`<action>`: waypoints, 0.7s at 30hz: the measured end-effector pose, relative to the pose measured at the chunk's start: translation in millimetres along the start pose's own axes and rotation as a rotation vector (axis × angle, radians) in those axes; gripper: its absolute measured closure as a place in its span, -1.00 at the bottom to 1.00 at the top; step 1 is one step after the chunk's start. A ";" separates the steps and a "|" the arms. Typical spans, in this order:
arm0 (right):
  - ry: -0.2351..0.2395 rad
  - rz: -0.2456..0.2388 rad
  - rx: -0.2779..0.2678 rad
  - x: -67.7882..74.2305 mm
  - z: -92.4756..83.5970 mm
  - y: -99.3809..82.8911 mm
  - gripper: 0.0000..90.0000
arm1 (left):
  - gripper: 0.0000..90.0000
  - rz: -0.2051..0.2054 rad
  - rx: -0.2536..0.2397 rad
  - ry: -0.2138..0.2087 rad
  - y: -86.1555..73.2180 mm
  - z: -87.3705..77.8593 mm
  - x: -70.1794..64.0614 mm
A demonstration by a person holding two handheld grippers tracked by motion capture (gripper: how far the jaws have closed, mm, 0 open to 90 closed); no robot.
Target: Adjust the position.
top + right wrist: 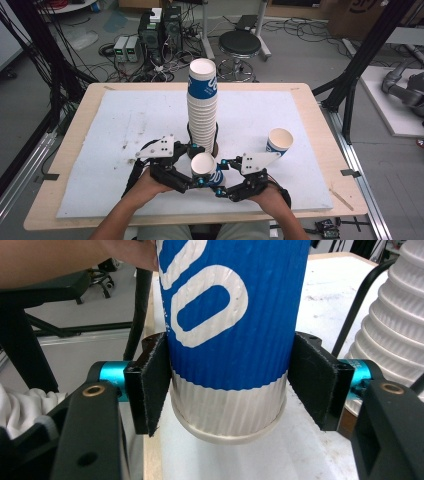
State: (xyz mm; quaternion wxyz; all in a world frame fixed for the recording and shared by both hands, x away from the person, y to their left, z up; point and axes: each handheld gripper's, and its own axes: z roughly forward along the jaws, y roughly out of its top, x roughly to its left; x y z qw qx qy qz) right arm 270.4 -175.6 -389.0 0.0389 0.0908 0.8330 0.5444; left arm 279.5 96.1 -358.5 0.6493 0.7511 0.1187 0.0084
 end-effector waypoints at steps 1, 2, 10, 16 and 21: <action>-0.002 -0.001 0.003 -0.5 -1.1 -0.1 -0.20 | -0.64 0.000 0.002 0.004 0.8 -1.2 0.1; -0.007 -0.002 0.005 -0.9 -2.3 0.0 -0.20 | -0.64 0.002 0.006 0.003 1.4 -2.4 0.5; -0.034 -0.003 0.058 -6.5 -11.1 1.8 -0.20 | -0.64 0.006 0.040 0.017 8.7 -14.3 1.8; -0.047 -0.051 0.152 -8.7 -11.6 15.0 -0.19 | -0.64 0.015 0.080 0.017 13.7 -20.8 2.9; -0.045 -0.089 0.236 -10.2 -8.1 29.0 -0.19 | -0.64 0.022 0.122 0.011 15.1 -22.6 3.5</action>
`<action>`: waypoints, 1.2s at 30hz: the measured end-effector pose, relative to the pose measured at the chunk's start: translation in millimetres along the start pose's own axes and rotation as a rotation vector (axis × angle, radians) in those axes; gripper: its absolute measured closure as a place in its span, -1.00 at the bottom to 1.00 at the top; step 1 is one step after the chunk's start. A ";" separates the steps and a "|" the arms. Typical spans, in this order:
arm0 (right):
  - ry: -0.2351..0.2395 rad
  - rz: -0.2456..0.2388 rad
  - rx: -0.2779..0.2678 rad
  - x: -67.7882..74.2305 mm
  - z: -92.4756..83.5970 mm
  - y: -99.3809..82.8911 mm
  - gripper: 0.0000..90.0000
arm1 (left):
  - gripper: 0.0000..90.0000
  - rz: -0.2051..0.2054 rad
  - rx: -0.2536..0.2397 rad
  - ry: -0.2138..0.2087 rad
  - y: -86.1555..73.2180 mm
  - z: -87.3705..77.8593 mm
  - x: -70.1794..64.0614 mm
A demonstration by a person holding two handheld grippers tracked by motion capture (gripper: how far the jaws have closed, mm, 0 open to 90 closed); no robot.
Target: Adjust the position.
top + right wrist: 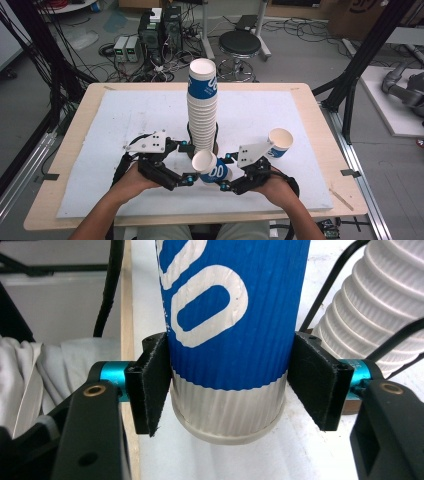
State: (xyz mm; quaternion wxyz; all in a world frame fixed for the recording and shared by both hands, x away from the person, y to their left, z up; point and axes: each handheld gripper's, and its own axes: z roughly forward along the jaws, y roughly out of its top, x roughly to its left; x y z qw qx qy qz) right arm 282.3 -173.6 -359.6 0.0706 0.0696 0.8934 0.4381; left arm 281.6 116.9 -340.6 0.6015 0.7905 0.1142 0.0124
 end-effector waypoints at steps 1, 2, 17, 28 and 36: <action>0.005 -0.008 0.012 -0.5 0.4 3.5 -0.19 | -0.64 -0.002 0.006 0.000 0.2 -0.1 0.3; 0.004 -0.015 0.026 -0.7 0.4 6.3 -0.19 | -0.64 -0.002 0.016 -0.002 0.6 -0.6 0.8; 0.034 -0.116 0.264 -2.1 8.1 36.0 -0.19 | -0.64 -0.011 0.154 -0.046 4.0 1.6 7.7; 0.059 -0.158 0.361 1.9 15.7 47.2 -0.19 | -0.60 -0.005 0.246 -0.073 -1.0 13.8 10.8; 0.051 -0.180 0.401 5.2 17.6 49.5 -0.19 | -0.37 0.002 0.288 -0.102 -3.6 17.6 12.2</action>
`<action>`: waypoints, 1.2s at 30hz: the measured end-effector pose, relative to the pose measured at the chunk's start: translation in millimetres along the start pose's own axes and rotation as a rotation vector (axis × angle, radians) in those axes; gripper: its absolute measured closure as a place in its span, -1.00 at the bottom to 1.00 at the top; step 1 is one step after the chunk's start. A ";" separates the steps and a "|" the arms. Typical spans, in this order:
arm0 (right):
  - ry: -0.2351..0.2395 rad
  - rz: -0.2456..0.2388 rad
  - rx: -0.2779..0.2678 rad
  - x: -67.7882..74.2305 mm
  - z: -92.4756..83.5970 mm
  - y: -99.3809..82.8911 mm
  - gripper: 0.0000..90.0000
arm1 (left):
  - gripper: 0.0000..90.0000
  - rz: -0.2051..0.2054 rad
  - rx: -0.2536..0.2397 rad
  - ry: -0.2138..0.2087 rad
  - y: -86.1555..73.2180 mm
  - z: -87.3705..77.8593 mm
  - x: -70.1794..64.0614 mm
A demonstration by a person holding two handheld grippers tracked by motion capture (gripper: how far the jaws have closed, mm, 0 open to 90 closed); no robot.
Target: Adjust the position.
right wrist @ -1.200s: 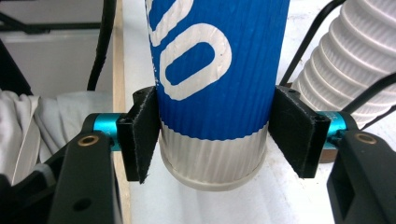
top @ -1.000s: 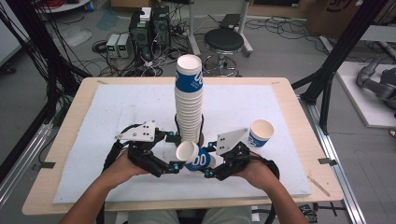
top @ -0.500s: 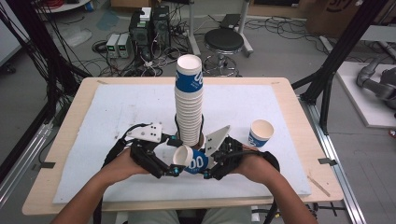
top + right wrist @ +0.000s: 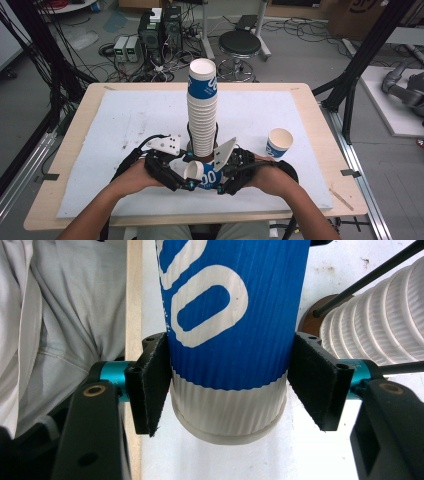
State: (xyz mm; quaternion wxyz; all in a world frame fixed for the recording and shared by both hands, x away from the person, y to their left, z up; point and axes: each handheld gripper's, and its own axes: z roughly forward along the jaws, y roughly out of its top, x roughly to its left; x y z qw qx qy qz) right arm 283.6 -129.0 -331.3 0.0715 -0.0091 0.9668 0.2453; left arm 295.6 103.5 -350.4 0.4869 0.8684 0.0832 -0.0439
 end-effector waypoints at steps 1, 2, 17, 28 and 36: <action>0.001 0.000 0.000 0.0 0.3 -0.3 -0.19 | -0.35 0.006 -0.002 0.002 -0.1 0.5 -0.1; 0.002 0.000 0.001 0.1 0.3 -0.5 -0.19 | -0.35 0.011 0.005 0.001 -0.1 0.9 -0.4; -0.020 0.072 -0.258 1.3 -11.5 -27.4 -0.57 | -0.32 0.029 -0.097 0.006 -8.9 -8.1 1.0; -0.040 0.245 -0.552 3.5 -21.0 -63.9 -0.57 | -0.33 0.035 -0.231 0.001 -22.3 -19.3 4.1; -0.052 0.316 -0.656 9.0 -18.5 -84.0 -0.57 | -0.33 0.052 -0.317 0.007 -27.8 -24.7 5.0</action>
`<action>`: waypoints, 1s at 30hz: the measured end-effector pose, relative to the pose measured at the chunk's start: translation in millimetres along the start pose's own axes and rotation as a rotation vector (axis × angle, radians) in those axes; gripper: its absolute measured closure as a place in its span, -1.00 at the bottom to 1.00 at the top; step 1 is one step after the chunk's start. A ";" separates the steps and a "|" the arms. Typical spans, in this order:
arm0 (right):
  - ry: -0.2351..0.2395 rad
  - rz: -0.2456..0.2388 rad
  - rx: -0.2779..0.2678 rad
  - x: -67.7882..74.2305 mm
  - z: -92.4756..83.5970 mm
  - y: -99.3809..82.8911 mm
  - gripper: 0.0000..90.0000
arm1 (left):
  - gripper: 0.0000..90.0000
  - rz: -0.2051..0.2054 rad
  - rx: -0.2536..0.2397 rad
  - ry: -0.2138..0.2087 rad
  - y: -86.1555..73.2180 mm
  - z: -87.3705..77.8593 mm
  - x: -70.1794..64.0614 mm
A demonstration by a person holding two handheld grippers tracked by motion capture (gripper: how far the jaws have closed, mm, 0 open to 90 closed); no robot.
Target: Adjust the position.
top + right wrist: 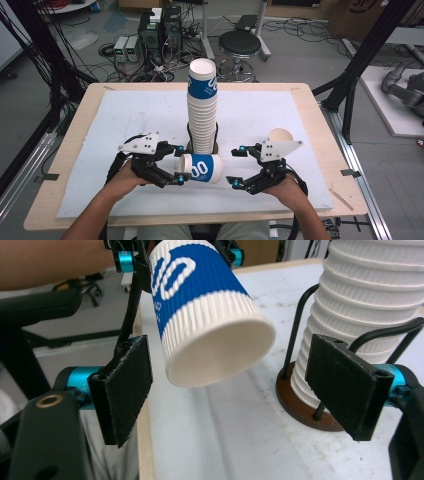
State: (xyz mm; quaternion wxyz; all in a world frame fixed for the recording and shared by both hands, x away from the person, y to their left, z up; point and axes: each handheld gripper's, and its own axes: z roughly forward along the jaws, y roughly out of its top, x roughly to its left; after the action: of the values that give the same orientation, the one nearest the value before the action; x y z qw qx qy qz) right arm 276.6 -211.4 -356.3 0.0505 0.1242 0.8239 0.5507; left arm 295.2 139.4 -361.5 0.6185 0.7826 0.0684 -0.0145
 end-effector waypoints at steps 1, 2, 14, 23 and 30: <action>0.000 0.003 -0.011 -0.1 -0.1 -2.1 -0.57 | -0.33 -0.002 -0.011 -0.001 -0.7 -0.3 -0.3; -0.005 0.009 -0.018 0.3 -0.2 -3.7 -0.57 | -0.33 0.003 -0.025 0.004 -1.9 -0.8 -0.5; 0.037 0.052 -0.088 1.5 5.8 -21.8 -0.57 | -0.33 0.013 -0.115 -0.016 -11.3 -5.1 -2.1; 0.086 0.081 -0.104 4.0 10.2 -23.3 -0.57 | -0.33 -0.007 -0.137 -0.034 -20.1 0.0 -3.9; 0.107 0.096 -0.108 4.0 13.4 -23.6 -0.57 | -0.33 -0.005 -0.157 -0.056 -19.3 5.2 -5.8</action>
State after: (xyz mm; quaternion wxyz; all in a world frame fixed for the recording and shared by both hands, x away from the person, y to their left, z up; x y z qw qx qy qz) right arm 272.2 -207.0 -383.0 -0.0134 0.1310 0.7876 0.6019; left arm 287.3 138.2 -380.8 0.6797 0.7308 0.0537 -0.0326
